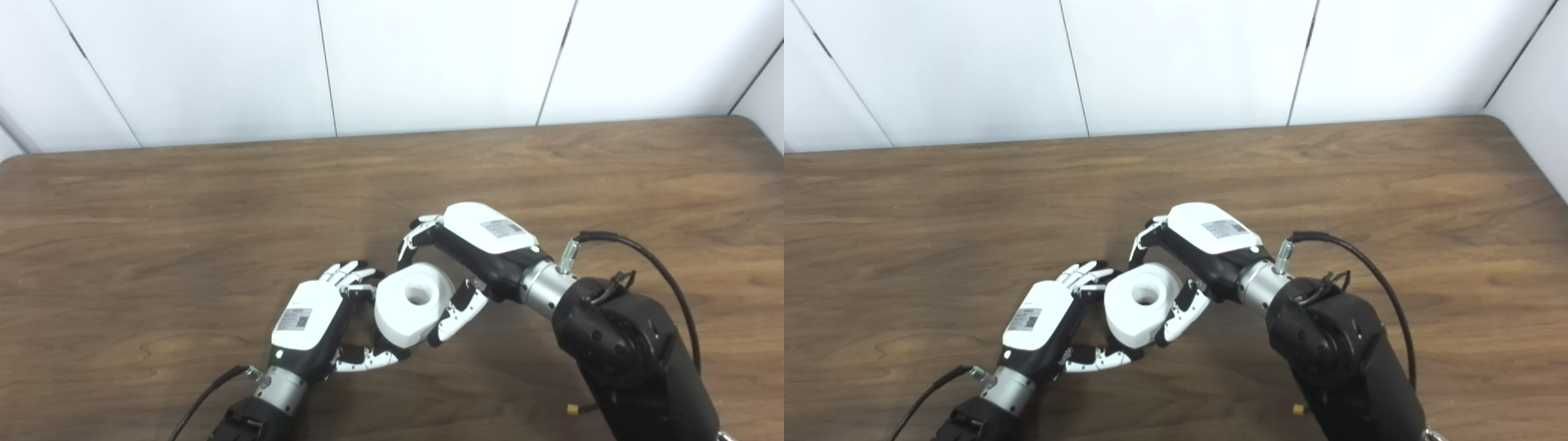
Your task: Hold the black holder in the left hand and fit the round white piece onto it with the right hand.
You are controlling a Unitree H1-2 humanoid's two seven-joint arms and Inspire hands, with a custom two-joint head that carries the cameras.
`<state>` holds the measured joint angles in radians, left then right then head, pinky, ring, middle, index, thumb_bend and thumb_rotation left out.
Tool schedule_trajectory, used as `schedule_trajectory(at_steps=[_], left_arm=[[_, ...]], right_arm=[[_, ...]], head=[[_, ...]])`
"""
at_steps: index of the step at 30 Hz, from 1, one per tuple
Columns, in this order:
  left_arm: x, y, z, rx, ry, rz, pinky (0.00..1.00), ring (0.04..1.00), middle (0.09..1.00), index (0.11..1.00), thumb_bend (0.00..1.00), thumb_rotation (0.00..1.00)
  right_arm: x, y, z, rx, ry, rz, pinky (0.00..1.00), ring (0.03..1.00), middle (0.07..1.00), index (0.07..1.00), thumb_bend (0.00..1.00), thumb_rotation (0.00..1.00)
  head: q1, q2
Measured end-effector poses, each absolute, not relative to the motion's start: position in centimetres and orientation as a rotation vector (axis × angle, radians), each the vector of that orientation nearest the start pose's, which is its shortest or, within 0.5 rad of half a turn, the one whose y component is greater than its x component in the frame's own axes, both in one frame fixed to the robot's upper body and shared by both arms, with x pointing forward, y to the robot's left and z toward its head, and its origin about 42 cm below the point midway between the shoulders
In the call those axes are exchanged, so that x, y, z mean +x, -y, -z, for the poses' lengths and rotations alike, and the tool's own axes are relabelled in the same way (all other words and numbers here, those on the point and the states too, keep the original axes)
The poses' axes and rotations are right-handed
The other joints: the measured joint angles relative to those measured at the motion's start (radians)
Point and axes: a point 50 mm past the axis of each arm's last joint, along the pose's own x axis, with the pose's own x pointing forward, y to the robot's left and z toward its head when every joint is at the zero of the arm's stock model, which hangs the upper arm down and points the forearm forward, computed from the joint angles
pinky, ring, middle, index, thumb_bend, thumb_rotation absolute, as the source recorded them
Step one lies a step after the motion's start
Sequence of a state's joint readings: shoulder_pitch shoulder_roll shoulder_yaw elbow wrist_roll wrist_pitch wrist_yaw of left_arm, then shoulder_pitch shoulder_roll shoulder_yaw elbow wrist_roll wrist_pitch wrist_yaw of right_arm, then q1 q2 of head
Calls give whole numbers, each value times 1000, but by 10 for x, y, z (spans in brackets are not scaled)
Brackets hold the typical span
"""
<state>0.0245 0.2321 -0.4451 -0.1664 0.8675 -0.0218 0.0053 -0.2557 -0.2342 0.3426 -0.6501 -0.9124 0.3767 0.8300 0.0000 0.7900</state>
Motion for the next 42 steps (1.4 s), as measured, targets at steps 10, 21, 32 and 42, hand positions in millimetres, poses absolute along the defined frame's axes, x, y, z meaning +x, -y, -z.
schedule_trajectory(at_steps=[10,21,32,42], left_arm=[[247,-159,-116,1031,306,402,921,909,824,489,518,47],[247,-158,-116,1030,306,401,921,906,822,488,518,46],[247,-157,-116,1028,306,401,921,905,821,489,518,46],[247,-156,-115,1030,309,395,917,902,819,488,518,46]], right_arm=[[274,157,-269,-1167,233,-584,796,883,752,482,525,137],[274,156,-269,-1178,247,-588,786,883,751,481,525,137],[273,155,-269,-1183,249,-582,783,884,751,481,526,136],[273,154,-269,-1196,253,-582,772,881,751,481,526,136]], head=[[-3,2],[-2,3],[3,3],[6,8]])
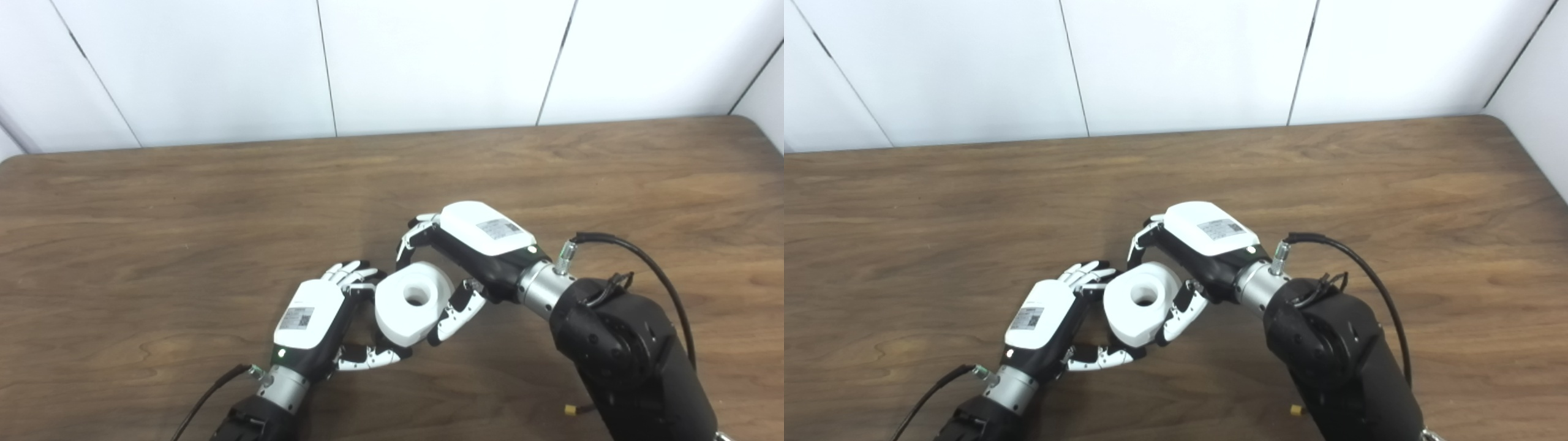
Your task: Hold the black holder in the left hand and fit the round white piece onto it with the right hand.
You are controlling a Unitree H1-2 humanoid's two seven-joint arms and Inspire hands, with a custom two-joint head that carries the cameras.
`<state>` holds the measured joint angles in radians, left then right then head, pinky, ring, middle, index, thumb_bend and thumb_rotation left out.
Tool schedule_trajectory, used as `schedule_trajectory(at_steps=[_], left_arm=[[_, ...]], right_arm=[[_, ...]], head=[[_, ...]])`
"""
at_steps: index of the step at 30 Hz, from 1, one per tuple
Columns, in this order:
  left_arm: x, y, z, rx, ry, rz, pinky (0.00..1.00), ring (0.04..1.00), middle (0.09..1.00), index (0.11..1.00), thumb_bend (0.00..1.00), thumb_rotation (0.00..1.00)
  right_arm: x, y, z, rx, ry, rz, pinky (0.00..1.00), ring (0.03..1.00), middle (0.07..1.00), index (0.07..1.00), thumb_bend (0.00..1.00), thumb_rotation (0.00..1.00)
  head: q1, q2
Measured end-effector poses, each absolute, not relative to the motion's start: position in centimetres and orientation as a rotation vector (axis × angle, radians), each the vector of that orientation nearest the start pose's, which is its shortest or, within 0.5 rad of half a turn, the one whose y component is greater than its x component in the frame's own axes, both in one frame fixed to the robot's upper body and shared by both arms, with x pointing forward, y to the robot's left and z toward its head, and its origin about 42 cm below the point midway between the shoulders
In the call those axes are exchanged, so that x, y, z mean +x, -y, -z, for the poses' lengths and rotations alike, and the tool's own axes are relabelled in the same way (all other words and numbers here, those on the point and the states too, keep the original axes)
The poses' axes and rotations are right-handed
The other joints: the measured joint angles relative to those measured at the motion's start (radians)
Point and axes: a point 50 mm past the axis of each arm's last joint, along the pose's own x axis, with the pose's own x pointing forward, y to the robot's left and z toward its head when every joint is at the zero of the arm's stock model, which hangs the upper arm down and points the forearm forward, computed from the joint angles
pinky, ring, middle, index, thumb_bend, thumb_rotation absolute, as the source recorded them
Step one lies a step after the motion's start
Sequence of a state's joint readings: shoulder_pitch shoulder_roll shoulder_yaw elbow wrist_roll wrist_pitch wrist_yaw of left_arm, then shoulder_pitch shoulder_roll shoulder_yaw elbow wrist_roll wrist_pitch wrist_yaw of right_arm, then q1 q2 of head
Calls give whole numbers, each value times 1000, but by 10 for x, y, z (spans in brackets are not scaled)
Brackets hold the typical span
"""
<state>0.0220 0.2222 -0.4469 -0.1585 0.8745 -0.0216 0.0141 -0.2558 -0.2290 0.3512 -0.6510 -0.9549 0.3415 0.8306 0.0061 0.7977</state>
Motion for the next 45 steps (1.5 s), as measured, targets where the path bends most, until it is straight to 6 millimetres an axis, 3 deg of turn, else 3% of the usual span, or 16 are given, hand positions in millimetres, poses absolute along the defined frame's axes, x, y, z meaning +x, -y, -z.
schedule_trajectory(at_steps=[18,19,20,22,25,31,45], left_arm=[[248,-154,-115,1029,306,393,929,904,818,489,518,46],[248,-154,-115,1028,306,393,926,902,817,488,518,47],[248,-154,-115,1028,306,393,925,901,815,488,518,47],[248,-154,-115,1028,307,393,924,901,814,488,518,47],[248,-153,-115,1027,306,392,923,899,810,488,518,47],[248,-152,-116,1029,305,392,931,900,803,488,518,47],[249,-152,-116,1032,303,398,925,891,793,488,518,47]], right_arm=[[273,155,-270,-1229,275,-594,757,880,762,491,525,150],[273,155,-270,-1229,274,-595,753,877,769,553,715,191],[273,155,-270,-1229,274,-595,753,874,781,608,837,221],[273,155,-270,-1230,270,-599,767,883,822,692,910,255],[272,155,-270,-1232,265,-611,794,918,885,767,949,291],[272,157,-271,-1237,265,-602,854,991,979,830,994,312],[272,161,-273,-1231,268,-576,849,1000,1000,886,1000,388]], head=[[3,3],[3,3],[3,3],[5,5],[5,5],[5,5],[3,6]])
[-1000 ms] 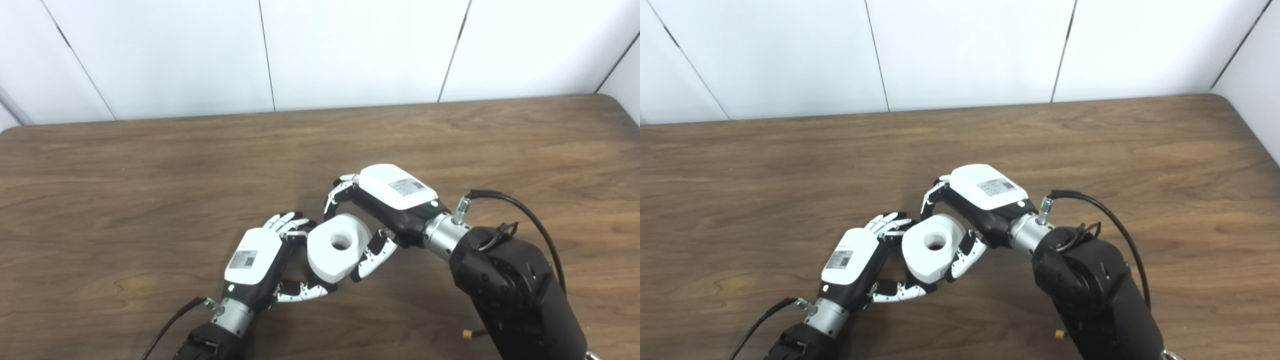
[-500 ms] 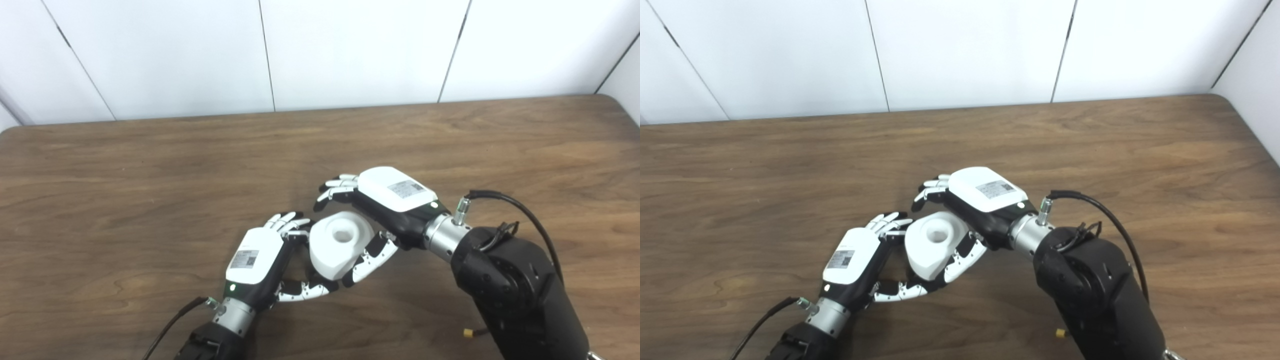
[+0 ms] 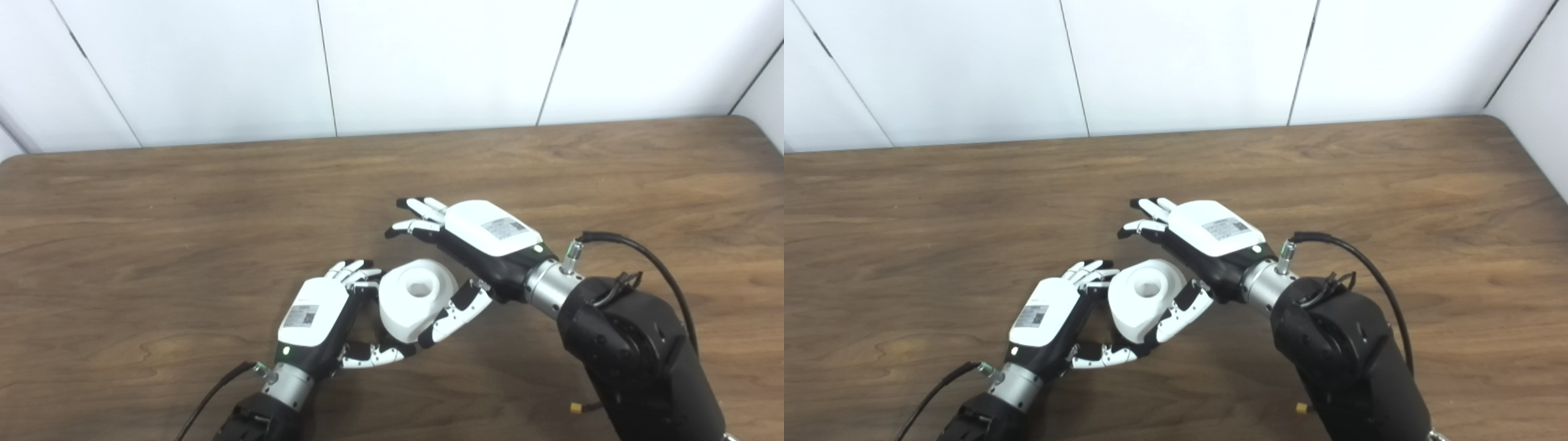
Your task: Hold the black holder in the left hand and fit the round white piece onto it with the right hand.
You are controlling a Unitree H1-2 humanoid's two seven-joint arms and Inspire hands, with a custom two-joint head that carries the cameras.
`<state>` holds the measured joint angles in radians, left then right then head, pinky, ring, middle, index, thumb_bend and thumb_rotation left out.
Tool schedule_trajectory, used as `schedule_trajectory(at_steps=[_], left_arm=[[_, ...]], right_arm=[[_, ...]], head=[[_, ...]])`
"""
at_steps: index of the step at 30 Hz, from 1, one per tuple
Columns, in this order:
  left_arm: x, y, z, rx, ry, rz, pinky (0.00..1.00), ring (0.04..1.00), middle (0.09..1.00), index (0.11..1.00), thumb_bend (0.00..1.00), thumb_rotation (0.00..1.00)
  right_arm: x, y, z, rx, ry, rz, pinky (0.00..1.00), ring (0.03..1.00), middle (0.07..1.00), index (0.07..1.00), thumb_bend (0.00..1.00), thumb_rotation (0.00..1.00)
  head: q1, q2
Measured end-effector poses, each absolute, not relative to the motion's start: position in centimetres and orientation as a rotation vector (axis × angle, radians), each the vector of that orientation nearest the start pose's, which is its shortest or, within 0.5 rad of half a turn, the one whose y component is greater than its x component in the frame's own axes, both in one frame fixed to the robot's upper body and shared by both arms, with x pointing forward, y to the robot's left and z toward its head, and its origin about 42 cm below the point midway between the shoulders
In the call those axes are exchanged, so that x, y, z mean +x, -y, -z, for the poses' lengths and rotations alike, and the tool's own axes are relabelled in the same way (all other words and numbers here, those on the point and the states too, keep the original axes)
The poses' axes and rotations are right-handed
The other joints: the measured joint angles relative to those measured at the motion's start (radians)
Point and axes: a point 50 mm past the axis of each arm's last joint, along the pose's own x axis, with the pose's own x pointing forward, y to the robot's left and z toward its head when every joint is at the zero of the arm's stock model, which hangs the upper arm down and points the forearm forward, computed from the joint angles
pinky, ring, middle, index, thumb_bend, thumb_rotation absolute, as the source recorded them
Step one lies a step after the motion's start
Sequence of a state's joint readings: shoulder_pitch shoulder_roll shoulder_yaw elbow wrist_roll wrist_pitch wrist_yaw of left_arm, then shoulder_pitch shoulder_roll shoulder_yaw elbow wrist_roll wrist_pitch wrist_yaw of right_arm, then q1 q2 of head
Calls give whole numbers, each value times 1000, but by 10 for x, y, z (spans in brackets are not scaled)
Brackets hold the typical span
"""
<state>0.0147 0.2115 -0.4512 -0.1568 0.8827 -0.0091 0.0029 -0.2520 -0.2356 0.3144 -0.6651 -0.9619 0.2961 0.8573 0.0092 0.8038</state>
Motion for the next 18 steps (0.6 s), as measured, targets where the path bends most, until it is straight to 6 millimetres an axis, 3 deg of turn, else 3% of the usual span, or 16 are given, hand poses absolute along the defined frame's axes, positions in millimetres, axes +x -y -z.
schedule_trajectory(at_steps=[9,18], left_arm=[[250,-152,-116,1033,302,398,922,885,790,488,518,47],[250,-152,-116,1034,297,402,917,884,798,490,517,48]], right_arm=[[273,168,-287,-1243,279,-557,892,1000,1000,933,1000,458],[273,184,-300,-1242,256,-526,916,1000,1000,946,1000,445]], head=[[-5,0],[-8,0]])
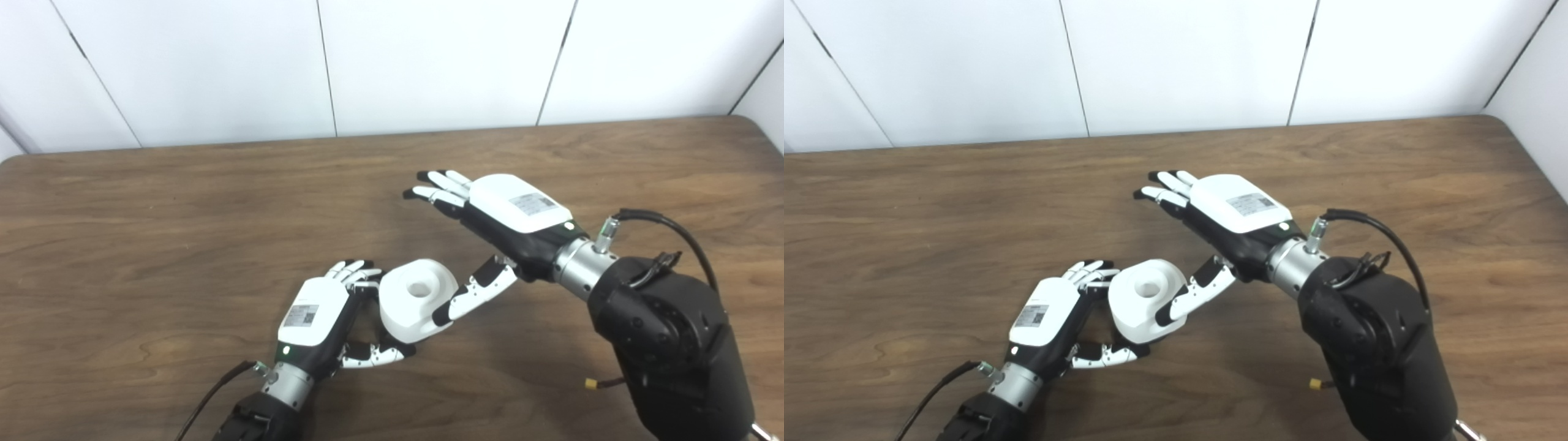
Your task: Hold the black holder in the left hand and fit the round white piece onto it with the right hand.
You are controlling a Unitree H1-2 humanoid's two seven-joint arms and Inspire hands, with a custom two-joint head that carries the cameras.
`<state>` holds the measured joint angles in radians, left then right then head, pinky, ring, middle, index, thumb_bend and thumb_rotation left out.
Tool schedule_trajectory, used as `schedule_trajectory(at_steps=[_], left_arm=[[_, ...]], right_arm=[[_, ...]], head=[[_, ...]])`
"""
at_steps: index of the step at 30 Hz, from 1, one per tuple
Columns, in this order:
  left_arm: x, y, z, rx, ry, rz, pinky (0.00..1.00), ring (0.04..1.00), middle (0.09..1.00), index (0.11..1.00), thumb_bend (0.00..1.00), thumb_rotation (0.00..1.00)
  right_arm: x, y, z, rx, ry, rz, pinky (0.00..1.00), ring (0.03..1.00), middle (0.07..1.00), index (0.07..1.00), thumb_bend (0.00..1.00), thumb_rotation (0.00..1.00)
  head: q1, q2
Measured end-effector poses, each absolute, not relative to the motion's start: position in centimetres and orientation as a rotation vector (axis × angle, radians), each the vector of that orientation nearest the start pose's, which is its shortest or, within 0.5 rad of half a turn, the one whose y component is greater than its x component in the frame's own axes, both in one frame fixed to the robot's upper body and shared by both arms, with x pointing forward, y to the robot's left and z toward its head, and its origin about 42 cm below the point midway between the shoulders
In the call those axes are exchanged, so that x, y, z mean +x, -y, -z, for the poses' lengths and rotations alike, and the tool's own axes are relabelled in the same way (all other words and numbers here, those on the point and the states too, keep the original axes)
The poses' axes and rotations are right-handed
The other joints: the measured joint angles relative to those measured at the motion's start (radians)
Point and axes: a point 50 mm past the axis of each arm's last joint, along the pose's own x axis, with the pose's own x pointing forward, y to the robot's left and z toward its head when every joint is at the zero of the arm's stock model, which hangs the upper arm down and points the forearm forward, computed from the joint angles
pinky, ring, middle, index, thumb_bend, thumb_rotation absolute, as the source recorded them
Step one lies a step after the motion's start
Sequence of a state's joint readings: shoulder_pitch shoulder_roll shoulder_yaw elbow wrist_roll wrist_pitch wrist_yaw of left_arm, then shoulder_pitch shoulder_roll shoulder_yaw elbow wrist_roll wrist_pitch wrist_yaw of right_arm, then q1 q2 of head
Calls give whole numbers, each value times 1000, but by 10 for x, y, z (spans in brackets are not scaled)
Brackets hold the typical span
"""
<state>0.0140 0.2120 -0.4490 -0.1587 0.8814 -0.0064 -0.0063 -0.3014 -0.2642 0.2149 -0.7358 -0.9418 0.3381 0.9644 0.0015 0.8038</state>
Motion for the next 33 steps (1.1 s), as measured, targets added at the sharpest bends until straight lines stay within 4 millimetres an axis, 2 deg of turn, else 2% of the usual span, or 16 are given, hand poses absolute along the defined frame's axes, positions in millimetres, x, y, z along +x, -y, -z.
schedule_trajectory(at_steps=[7,8,11,18,24,28,33], left_arm=[[250,-152,-118,1040,281,402,920,903,820,496,520,57],[250,-152,-119,1043,278,405,926,910,828,620,658,52],[251,-152,-120,1054,269,406,933,920,841,754,779,102],[251,-147,-125,1088,237,400,969,948,893,927,977,316],[254,-145,-127,1121,236,394,962,956,936,991,1000,388],[254,-145,-127,1121,230,390,969,967,950,1000,1000,412],[254,-144,-128,1112,218,386,973,984,966,1000,1000,493]], right_arm=[[273,185,-301,-1240,246,-528,920,1000,1000,941,1000,478],[274,185,-302,-1240,248,-527,924,1000,1000,943,1000,482],[275,184,-305,-1243,259,-523,926,1000,1000,954,1000,502],[281,183,-310,-1253,269,-506,940,1000,1000,965,1000,507],[282,185,-310,-1256,265,-488,925,1000,1000,966,1000,514],[284,186,-309,-1256,256,-486,936,1000,1000,966,1000,505],[287,187,-306,-1254,240,-490,931,1000,1000,963,1000,512]], head=[[5,2],[5,2],[5,2],[6,0],[5,0],[5,0],[8,-2]])
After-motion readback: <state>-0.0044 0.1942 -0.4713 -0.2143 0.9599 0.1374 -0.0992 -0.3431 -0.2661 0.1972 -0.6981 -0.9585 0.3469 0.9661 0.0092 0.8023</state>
